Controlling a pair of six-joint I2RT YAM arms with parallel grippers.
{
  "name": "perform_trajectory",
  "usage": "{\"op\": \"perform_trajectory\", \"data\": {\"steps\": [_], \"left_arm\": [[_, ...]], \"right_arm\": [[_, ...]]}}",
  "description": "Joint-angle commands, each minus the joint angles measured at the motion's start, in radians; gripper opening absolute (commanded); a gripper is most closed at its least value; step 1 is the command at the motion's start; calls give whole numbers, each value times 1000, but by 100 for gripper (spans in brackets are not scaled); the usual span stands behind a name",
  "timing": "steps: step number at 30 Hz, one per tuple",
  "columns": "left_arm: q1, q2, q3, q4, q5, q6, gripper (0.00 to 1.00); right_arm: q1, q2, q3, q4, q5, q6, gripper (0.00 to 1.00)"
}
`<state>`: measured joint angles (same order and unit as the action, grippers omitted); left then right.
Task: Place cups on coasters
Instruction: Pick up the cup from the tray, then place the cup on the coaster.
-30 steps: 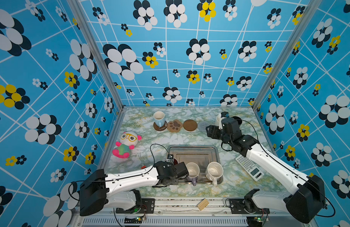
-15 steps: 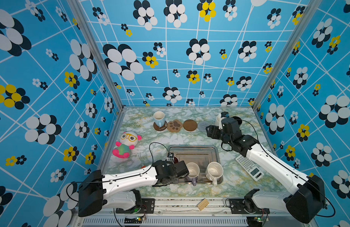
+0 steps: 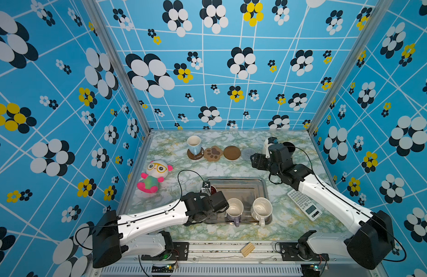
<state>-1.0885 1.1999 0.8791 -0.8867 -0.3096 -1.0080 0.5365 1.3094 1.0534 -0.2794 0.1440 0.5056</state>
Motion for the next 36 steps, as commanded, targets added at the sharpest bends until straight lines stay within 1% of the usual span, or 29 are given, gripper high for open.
{"op": "perform_trajectory", "data": {"steps": [1, 10, 14, 19, 22, 27, 36], "left_arm": [[52, -15, 57, 41, -9, 84, 0], [203, 85, 166, 85, 75, 244, 0], [253, 122, 226, 103, 60, 287, 0], [322, 165, 274, 125, 89, 331, 0], [354, 198, 295, 132, 100, 357, 0], [399, 242, 320, 171, 136, 389, 0], [466, 364, 421, 197, 173, 452, 0]], "right_arm": [[8, 4, 16, 9, -1, -18, 79], [8, 5, 16, 11, 14, -27, 79], [8, -5, -2, 42, 38, -22, 80], [6, 14, 14, 37, 51, -33, 82], [6, 27, 37, 6, 51, -36, 82], [6, 36, 38, 26, 54, -36, 82], [0, 102, 75, 25, 46, -42, 82]]}}
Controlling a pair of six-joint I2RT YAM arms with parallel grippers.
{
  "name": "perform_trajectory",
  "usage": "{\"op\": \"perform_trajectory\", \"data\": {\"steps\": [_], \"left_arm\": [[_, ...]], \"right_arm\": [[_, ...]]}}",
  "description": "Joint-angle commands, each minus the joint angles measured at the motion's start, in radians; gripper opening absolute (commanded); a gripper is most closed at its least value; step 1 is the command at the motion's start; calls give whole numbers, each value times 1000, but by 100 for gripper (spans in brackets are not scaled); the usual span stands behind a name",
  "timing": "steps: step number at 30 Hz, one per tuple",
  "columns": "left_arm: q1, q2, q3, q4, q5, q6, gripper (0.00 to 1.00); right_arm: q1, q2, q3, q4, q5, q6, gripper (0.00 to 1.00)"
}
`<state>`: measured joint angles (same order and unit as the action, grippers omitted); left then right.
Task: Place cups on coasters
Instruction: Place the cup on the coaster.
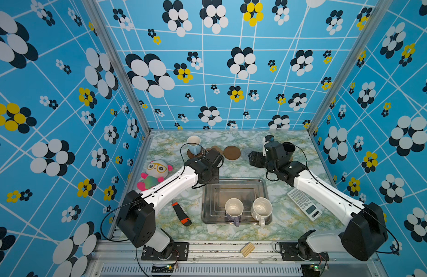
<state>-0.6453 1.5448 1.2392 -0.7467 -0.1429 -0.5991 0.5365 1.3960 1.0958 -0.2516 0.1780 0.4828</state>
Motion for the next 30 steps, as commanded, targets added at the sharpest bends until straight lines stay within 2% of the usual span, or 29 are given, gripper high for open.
{"op": "perform_trajectory", "data": {"steps": [1, 22, 30], "left_arm": [[30, 32, 74, 59, 11, 49, 0], [147, 303, 324, 71, 61, 145, 0], [179, 454, 493, 17, 71, 201, 0]], "right_arm": [[0, 20, 35, -1, 12, -19, 82], [-16, 69, 50, 5, 13, -24, 82], [-28, 69, 44, 4, 12, -27, 82]]}}
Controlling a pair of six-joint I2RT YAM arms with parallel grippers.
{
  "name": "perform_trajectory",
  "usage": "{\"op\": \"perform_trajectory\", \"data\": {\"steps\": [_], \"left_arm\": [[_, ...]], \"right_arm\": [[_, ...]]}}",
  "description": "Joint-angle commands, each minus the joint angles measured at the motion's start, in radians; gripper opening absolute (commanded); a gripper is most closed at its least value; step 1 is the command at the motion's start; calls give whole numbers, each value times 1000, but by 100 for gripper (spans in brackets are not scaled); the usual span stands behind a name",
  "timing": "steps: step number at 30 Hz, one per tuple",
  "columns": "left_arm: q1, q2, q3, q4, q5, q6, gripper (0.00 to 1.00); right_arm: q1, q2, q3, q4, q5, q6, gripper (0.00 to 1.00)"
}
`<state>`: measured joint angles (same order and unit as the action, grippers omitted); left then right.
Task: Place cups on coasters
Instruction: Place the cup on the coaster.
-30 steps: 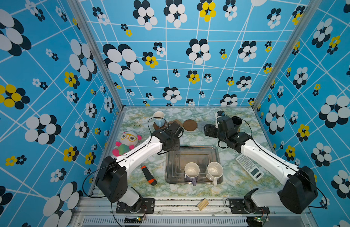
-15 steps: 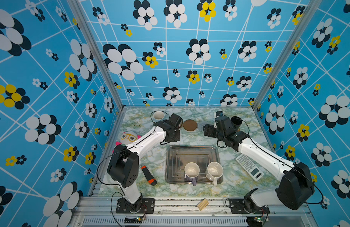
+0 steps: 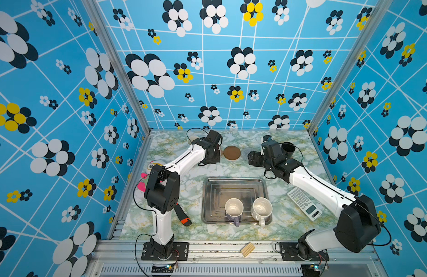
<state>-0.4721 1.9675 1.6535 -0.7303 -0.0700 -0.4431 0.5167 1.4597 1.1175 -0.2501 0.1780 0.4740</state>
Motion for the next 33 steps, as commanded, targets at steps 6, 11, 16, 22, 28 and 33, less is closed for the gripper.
{"op": "perform_trajectory", "data": {"steps": [6, 11, 16, 22, 28, 33], "left_arm": [[37, 124, 205, -37, 5, 65, 0], [56, 184, 279, -60, 15, 70, 0], [64, 256, 361, -96, 19, 79, 0], [76, 305, 396, -110, 29, 81, 0], [85, 327, 402, -119, 29, 80, 0], [87, 340, 408, -119, 26, 80, 0]], "right_arm": [[-18, -2, 12, 1, 12, -18, 82], [-24, 0, 10, 0, 7, -18, 82], [-29, 7, 12, -1, 0, -20, 82], [-36, 5, 6, 1, -1, -20, 83], [-41, 8, 5, 1, -9, -21, 83], [-43, 2, 0, 4, -12, -20, 83]]}}
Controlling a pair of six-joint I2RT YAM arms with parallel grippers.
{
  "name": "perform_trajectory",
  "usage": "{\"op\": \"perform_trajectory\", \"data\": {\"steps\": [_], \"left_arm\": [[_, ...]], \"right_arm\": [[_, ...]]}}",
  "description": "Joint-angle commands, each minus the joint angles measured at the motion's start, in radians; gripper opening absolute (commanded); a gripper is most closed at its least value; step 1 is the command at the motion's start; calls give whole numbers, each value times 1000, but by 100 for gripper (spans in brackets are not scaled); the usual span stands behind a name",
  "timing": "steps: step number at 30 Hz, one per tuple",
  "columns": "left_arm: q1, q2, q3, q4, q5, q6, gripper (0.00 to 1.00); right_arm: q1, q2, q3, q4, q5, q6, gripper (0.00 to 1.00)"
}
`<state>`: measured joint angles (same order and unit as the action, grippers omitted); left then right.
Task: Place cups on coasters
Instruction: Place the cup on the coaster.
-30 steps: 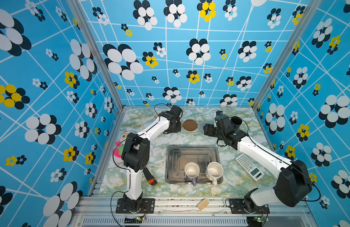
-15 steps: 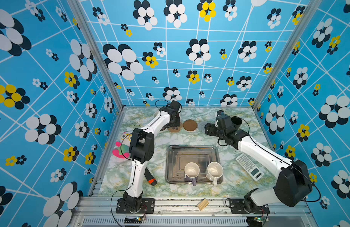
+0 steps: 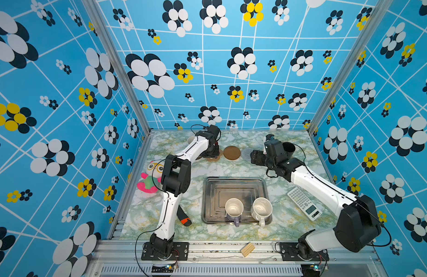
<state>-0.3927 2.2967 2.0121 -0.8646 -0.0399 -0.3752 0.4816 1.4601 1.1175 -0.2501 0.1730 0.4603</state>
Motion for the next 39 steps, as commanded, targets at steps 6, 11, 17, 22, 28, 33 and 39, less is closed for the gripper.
{"op": "perform_trajectory", "data": {"steps": [6, 11, 17, 22, 28, 33, 39], "left_arm": [[9, 38, 74, 2, -6, 16, 0], [12, 55, 93, -8, -5, 16, 0], [12, 56, 101, -21, -2, 17, 0], [12, 53, 107, -35, -13, 18, 0], [10, 50, 107, -47, -20, 21, 0], [9, 52, 111, -54, -21, 23, 0], [9, 57, 117, -67, -19, 29, 10]], "right_arm": [[-9, 3, 1, 3, -9, -6, 82], [-11, 6, 2, 3, -9, -6, 83], [-12, 4, 4, -3, -7, -8, 82], [-15, -7, -5, 1, -3, -8, 83], [-17, -10, -8, 2, -6, -6, 83], [-19, -10, -10, 3, -7, -6, 83], [-20, -10, -9, 3, -9, -5, 83]]}}
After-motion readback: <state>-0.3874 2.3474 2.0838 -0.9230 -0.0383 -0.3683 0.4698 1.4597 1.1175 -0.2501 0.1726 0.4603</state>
